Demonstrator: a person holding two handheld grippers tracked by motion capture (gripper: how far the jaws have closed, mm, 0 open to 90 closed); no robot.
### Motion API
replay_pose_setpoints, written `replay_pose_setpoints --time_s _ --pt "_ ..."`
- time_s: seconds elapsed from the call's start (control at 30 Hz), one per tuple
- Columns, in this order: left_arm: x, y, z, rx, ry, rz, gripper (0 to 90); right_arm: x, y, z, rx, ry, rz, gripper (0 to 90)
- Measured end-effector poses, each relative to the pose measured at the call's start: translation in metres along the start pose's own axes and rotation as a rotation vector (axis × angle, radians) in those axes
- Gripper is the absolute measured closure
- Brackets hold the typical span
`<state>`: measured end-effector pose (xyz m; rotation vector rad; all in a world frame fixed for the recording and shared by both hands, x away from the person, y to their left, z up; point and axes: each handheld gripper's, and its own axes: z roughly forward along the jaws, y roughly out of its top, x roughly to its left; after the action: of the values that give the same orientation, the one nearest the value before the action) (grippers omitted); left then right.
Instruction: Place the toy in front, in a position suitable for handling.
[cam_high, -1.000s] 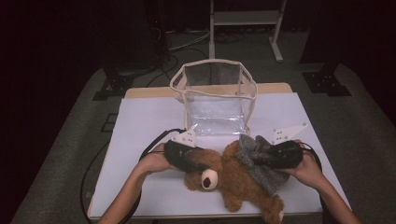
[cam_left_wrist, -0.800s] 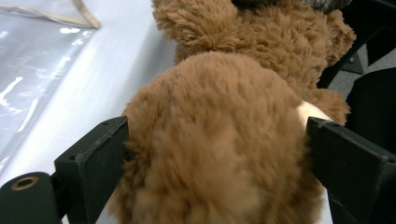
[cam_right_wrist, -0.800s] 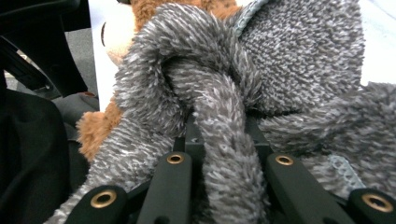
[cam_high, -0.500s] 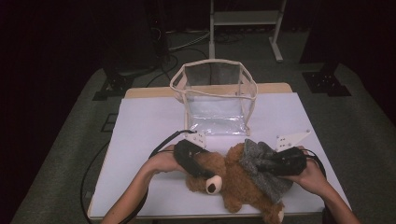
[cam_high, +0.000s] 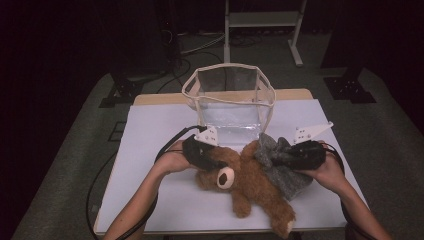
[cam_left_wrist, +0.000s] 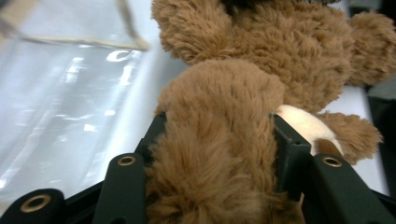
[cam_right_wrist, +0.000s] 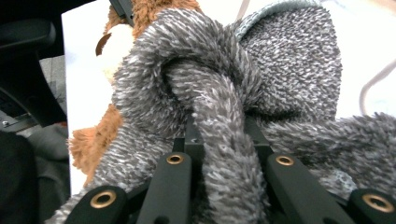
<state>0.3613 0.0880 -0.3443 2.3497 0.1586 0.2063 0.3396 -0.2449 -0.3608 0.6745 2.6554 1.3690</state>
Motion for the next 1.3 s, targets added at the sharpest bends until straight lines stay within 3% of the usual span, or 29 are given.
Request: replay_pose_setpoints --time_s 0.1,0.23,0.33,0.43,0.5,0.57,0.67,0.93,1.1,1.3 --pt "0.001 -0.007 -0.006 -0.013 0.001 -0.017 49.8 -0.005 0.006 0.009 0.005 0.015 -0.002 76.8" --pt "-0.008 -0.024 -0.007 -0.010 -0.038 -0.033 43.5 -0.001 0.002 0.023 0.032 0.075 -0.012 76.8" --pt "-0.012 -0.032 -0.010 -0.033 -0.055 -0.051 32.9 0.010 -0.002 0.027 0.043 0.087 -0.033 77.0" --pt "-0.009 -0.032 -0.012 -0.054 -0.038 -0.086 18.8 0.018 -0.002 0.027 0.061 0.076 -0.058 77.1" --pt "-0.009 -0.032 -0.011 -0.060 -0.052 -0.095 20.8 0.019 -0.002 0.026 0.068 0.066 -0.060 77.1" --pt "-0.011 -0.034 -0.010 -0.056 -0.060 -0.077 33.1 0.020 -0.004 0.025 0.065 0.068 -0.055 77.1" --pt "-0.016 -0.037 -0.007 -0.066 -0.064 -0.070 42.6 0.018 -0.005 0.018 0.066 0.061 -0.054 77.0" --pt "-0.027 -0.043 -0.008 -0.085 -0.046 -0.021 45.2 -0.002 0.001 -0.012 0.061 -0.006 -0.005 77.1" --pt "-0.034 -0.044 -0.009 -0.094 -0.036 0.005 45.3 -0.006 0.013 0.001 0.117 0.000 -0.011 77.1" --pt "-0.035 -0.045 -0.008 -0.095 -0.040 0.015 45.2 0.001 0.040 0.026 0.168 0.027 -0.061 77.0"
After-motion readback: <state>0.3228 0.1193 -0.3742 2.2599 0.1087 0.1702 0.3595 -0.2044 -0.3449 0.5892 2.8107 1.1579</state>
